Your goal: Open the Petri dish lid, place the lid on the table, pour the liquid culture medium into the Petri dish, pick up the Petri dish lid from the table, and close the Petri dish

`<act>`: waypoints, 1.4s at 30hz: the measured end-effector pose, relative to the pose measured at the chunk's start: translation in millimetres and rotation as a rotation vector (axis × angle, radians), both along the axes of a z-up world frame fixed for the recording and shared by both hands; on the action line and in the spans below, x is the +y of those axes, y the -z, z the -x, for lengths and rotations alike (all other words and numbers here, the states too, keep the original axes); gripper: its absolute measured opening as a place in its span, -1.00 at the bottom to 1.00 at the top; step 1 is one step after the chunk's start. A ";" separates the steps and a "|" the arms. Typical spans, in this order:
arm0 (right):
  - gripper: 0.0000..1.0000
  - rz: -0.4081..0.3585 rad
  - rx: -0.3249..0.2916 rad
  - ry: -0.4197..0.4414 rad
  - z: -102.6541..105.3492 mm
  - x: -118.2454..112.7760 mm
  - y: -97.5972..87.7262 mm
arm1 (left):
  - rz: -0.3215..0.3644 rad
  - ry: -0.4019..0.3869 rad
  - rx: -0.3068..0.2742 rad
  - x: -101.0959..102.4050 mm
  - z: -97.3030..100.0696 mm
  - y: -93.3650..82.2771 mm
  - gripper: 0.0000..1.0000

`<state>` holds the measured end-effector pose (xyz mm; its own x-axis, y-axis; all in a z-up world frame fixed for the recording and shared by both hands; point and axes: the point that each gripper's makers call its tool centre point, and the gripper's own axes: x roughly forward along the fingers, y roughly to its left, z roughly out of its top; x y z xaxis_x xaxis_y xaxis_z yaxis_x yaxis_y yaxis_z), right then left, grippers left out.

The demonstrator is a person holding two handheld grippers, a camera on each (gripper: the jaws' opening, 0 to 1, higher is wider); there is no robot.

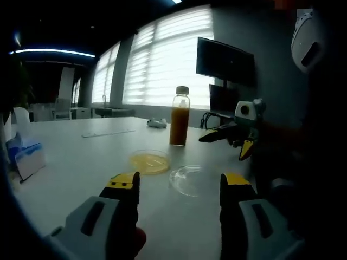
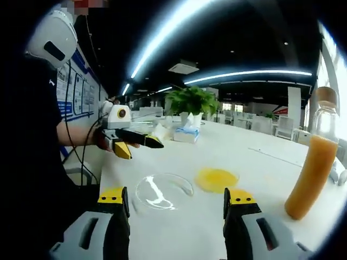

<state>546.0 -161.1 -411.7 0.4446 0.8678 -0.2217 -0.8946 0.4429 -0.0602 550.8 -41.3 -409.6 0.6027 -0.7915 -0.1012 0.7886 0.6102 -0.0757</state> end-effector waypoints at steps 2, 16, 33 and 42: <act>0.39 0.000 -0.002 -0.010 1.0 5.3 2.7 | -0.011 0.007 -0.003 -4.1 2.0 1.9 0.08; 0.40 0.009 0.038 -0.032 3.4 18.0 24.9 | -0.112 0.067 0.018 -30.7 8.7 27.1 0.16; 0.36 0.019 0.068 -0.036 -2.1 26.4 41.3 | -0.175 0.102 0.052 -42.8 5.9 44.6 0.16; 0.28 0.050 0.071 -0.064 -2.6 33.1 47.4 | -0.201 0.117 0.068 -45.7 3.7 52.5 0.14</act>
